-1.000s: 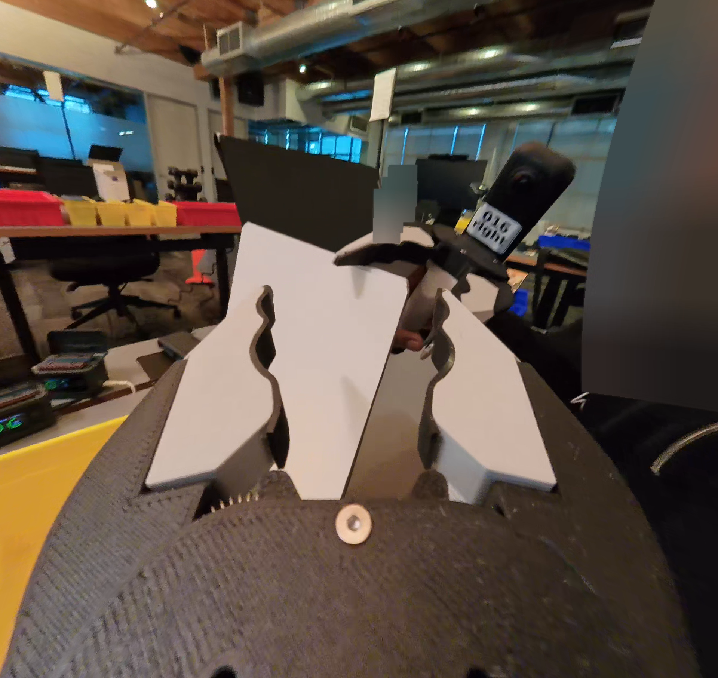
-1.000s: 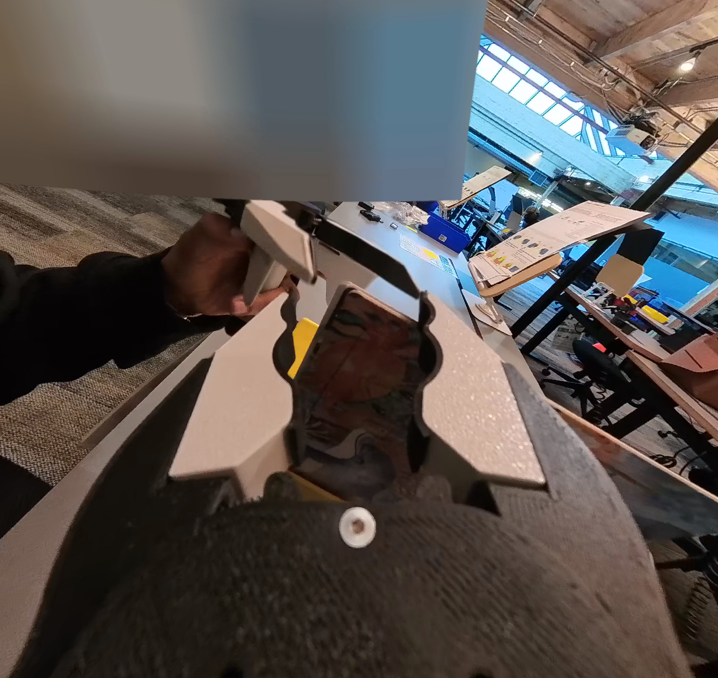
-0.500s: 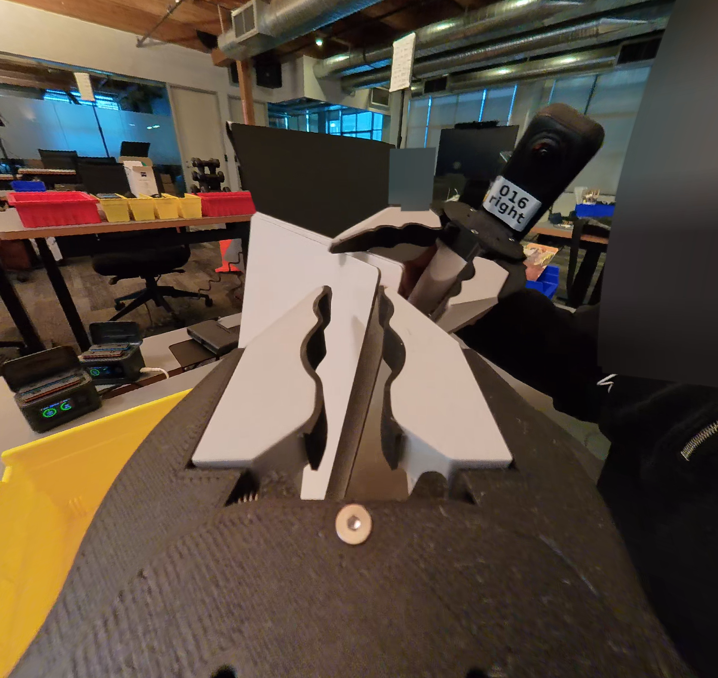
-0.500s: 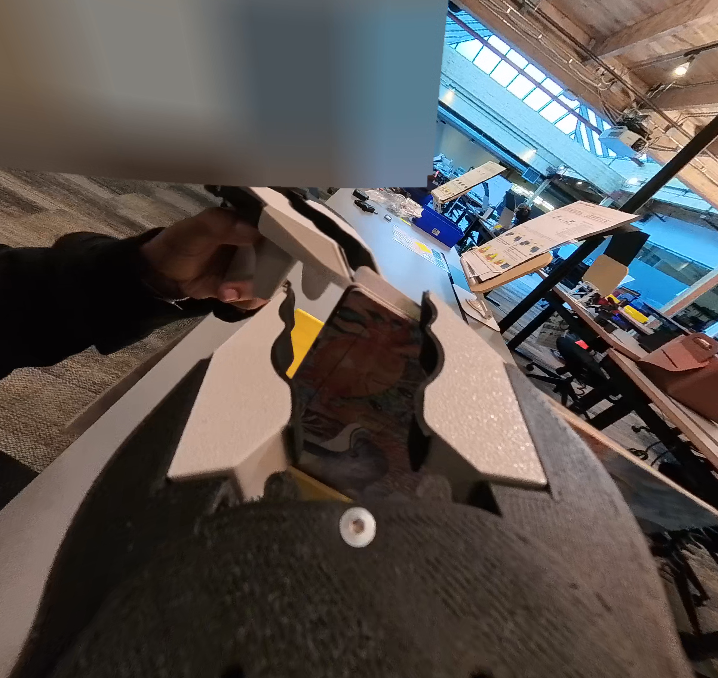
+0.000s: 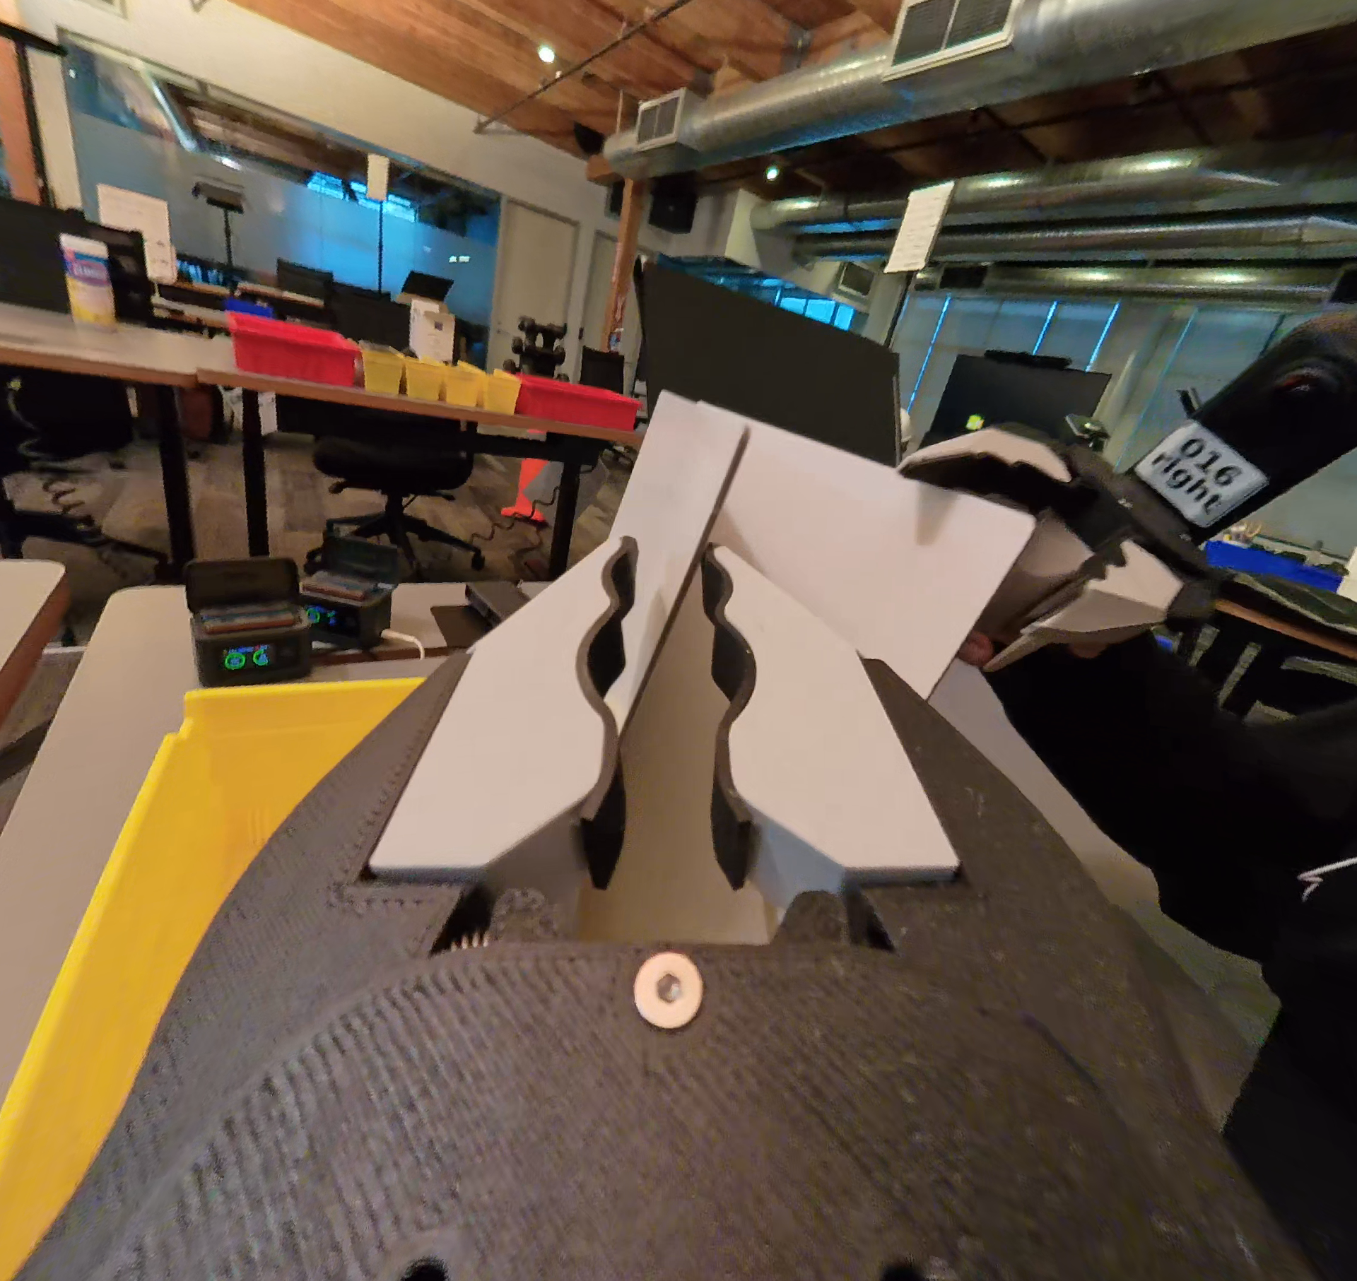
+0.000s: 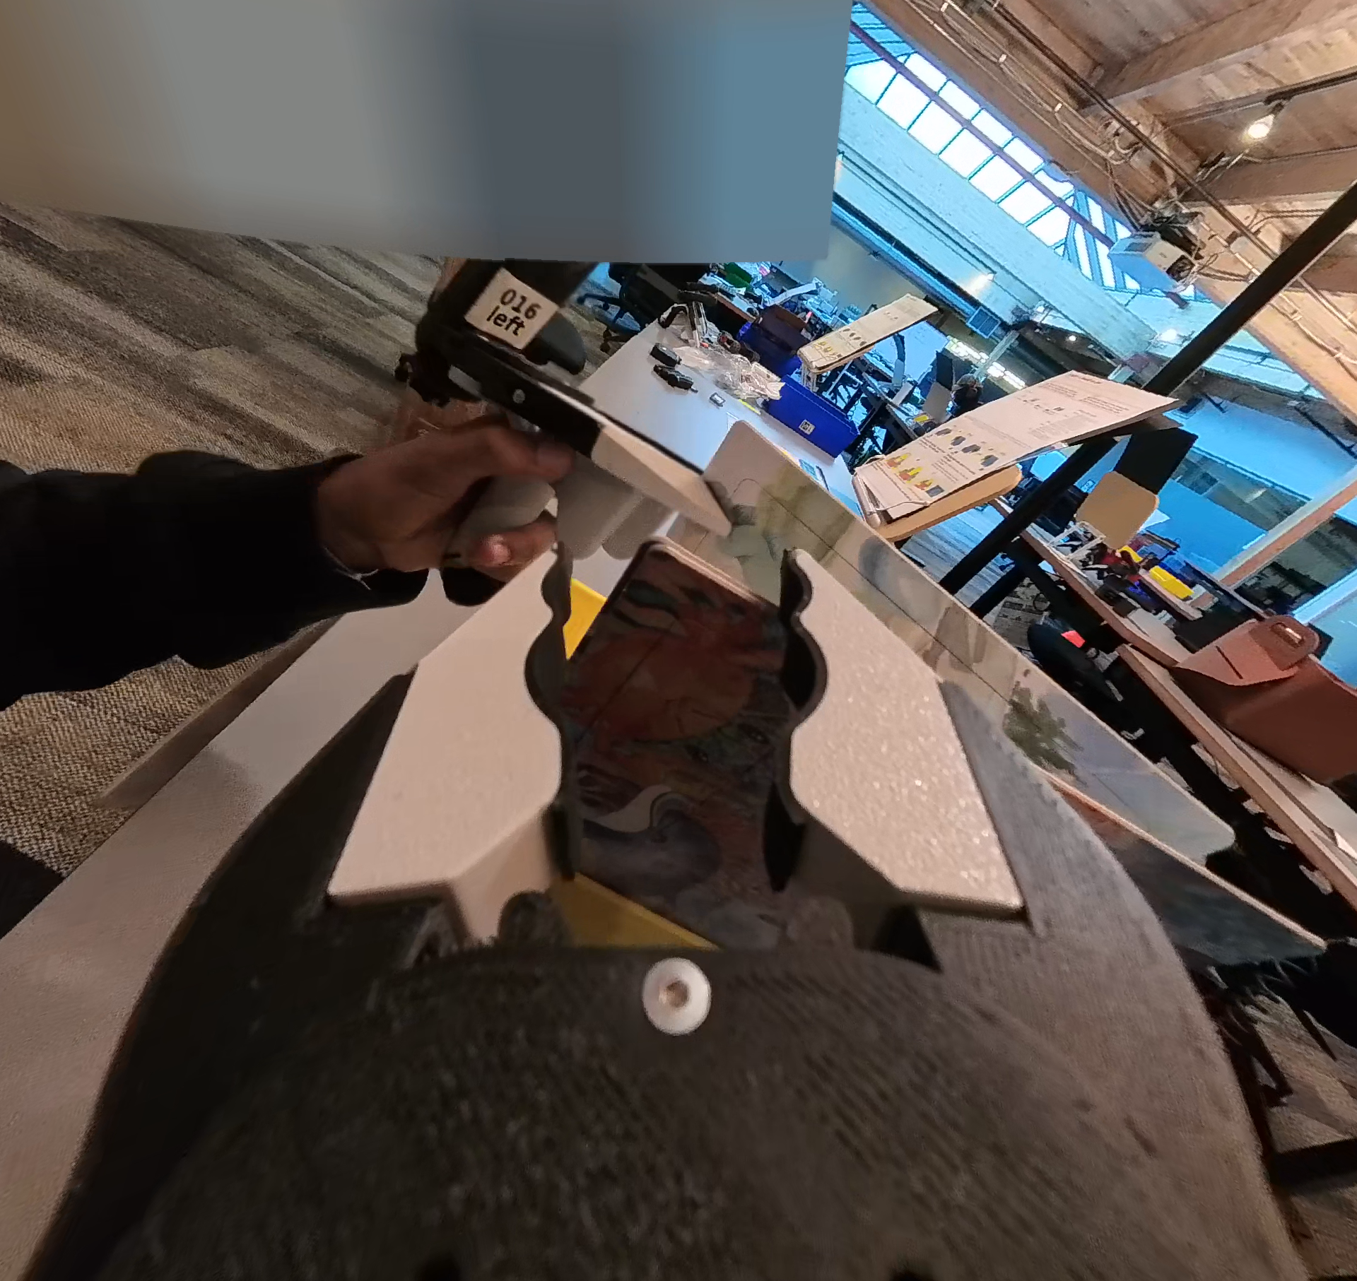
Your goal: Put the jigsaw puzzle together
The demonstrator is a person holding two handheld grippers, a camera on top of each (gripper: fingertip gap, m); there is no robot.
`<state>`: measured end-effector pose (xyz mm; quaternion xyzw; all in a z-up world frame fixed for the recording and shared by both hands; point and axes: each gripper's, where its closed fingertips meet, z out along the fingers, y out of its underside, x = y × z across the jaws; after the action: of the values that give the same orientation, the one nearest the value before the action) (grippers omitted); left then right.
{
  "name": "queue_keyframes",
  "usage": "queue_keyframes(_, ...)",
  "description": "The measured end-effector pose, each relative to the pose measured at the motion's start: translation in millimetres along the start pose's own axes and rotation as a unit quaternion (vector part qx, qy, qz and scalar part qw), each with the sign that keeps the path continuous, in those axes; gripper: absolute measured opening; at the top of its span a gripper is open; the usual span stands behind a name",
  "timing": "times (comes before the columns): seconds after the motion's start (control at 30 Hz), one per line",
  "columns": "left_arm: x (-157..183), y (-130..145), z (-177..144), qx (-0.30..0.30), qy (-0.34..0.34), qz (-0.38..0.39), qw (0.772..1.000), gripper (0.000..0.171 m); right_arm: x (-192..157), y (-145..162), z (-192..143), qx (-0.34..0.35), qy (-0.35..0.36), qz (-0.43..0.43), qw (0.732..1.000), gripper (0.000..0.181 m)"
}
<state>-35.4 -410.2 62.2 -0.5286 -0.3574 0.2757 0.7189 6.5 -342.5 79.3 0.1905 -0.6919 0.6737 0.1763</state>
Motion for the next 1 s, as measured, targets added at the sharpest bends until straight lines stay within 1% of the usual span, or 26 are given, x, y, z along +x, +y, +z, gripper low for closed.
queue_keyframes(0.1, -11.8, 20.6, 8.0, -0.049, -0.018, -0.002, 0.999, 0.026, 0.5, 0.0, 0.8, -0.001, -0.001, 0.002, 1.000, 0.057)
queue_keyframes(0.17, -18.2, 38.8, 13.7, -0.095, -0.027, 0.007, 0.995, 0.027, 0.7, -0.1, 1.4, -0.001, -0.002, 0.002, 1.000, 0.056)
queue_keyframes(0.2, -18.8, 44.9, 15.4, -0.108, -0.026, 0.016, 0.994, 0.018, 0.9, -0.1, 1.6, -0.001, -0.002, 0.002, 1.000, 0.056)
queue_keyframes(0.23, -17.8, 46.4, 16.1, -0.110, -0.022, 0.031, 0.993, 0.008, 1.2, -0.2, 1.6, -0.001, -0.002, 0.002, 1.000, 0.056)
queue_keyframes(0.27, -20.5, 44.0, 15.5, -0.103, -0.034, 0.045, 0.993, 0.003, 1.6, -0.2, 1.8, -0.001, -0.001, 0.002, 1.000, 0.055)
queue_keyframes(0.33, -28.7, 35.5, 10.6, -0.091, -0.064, 0.067, 0.991, 0.001, 2.8, -0.3, 2.8, -0.001, -0.001, 0.002, 1.000, 0.053)
queue_keyframes(0.4, -33.8, 19.0, 0.9, -0.058, -0.076, 0.058, 0.994, 0.001, 4.0, -0.6, 5.4, -0.001, -0.004, 0.000, 1.000, 0.051)
queue_keyframes(0.5, -45.4, -8.0, -23.9, 0.005, -0.096, 0.038, 0.995, 0.000, 6.7, -2.0, 14.2, 0.001, -0.009, 0.002, 1.000, 0.049)
queue_keyframes(0.6, -55.4, -35.7, -60.3, 0.080, -0.121, 0.025, 0.989, 0.000, 9.2, -3.0, 28.1, 0.001, -0.015, -0.006, 1.000, 0.049)
queue_keyframes(0.7, -62.6, -59.3, -104.5, 0.146, -0.160, 0.035, 0.976, 0.000, 12.9, -3.3, 46.7, -0.002, -0.021, -0.014, 1.000, 0.049)
queue_keyframes(0.77, -58.7, -75.9, -134.8, 0.202, -0.173, 0.048, 0.963, 0.000, 17.6, -2.1, 61.6, -0.005, -0.022, -0.025, 0.999, 0.049)
queue_keyframes(0.83, -49.3, -90.4, -161.9, 0.248, -0.172, 0.057, 0.952, 0.000, 23.6, 0.1, 77.5, -0.008, -0.022, -0.039, 0.999, 0.047)
queue_keyframes(0.93, -33.2, -106.8, -195.1, 0.298, -0.168, 0.068, 0.937, 0.000, 29.4, 3.3, 99.1, -0.006, -0.027, -0.035, 0.999, 0.047)
queue_keyframes(1.0, -20.6, -115.1, -210.7, 0.319, -0.162, 0.078, 0.931, 0.000, 32.3, 4.6, 108.6, 0.004, -0.024, -0.030, 0.999, 0.047)
